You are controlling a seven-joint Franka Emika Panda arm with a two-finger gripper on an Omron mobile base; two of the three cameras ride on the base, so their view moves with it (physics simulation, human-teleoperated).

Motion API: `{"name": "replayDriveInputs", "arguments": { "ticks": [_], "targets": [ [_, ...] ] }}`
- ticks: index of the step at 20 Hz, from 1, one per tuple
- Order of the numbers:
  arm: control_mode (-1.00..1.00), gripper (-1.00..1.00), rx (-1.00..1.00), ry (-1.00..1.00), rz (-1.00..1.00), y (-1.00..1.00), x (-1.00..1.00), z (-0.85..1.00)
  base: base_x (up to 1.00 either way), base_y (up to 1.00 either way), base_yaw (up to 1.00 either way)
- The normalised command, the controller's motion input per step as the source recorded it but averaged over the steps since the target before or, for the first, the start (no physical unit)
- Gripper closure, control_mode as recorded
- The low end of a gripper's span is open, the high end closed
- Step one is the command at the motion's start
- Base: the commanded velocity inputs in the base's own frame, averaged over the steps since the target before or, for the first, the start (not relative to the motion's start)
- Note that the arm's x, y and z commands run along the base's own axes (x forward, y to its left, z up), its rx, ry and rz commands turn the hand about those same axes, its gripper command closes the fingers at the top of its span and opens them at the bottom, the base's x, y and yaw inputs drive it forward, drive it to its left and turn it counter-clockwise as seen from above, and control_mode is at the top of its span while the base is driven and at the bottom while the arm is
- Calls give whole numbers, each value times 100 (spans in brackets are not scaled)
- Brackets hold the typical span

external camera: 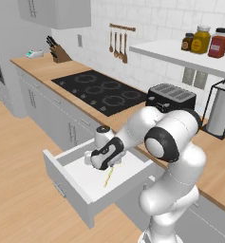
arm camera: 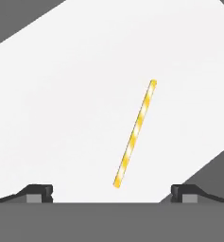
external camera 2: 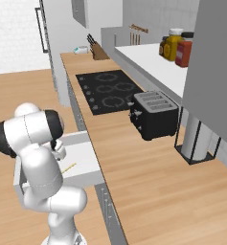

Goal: Take a straw from the drawer in front and place it inside the glass cup on the dining counter.

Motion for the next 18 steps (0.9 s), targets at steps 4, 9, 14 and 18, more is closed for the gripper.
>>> {"name": "replayDriveInputs", "arguments": {
  "ticks": [4, 9, 14, 18],
  "targets": [
    [-100, -100, -3, 0, -9, -58, 30, -1, 0, 0, 0],
    [-100, -100, 0, 0, -3, -19, 31, -18, 0, 0, 0],
    [-100, -100, 0, 0, 0, -4, 5, -35, 0, 0, 0],
    [-100, -100, 0, 0, 0, 0, 1, -43, 0, 0, 0]
  ]
}}
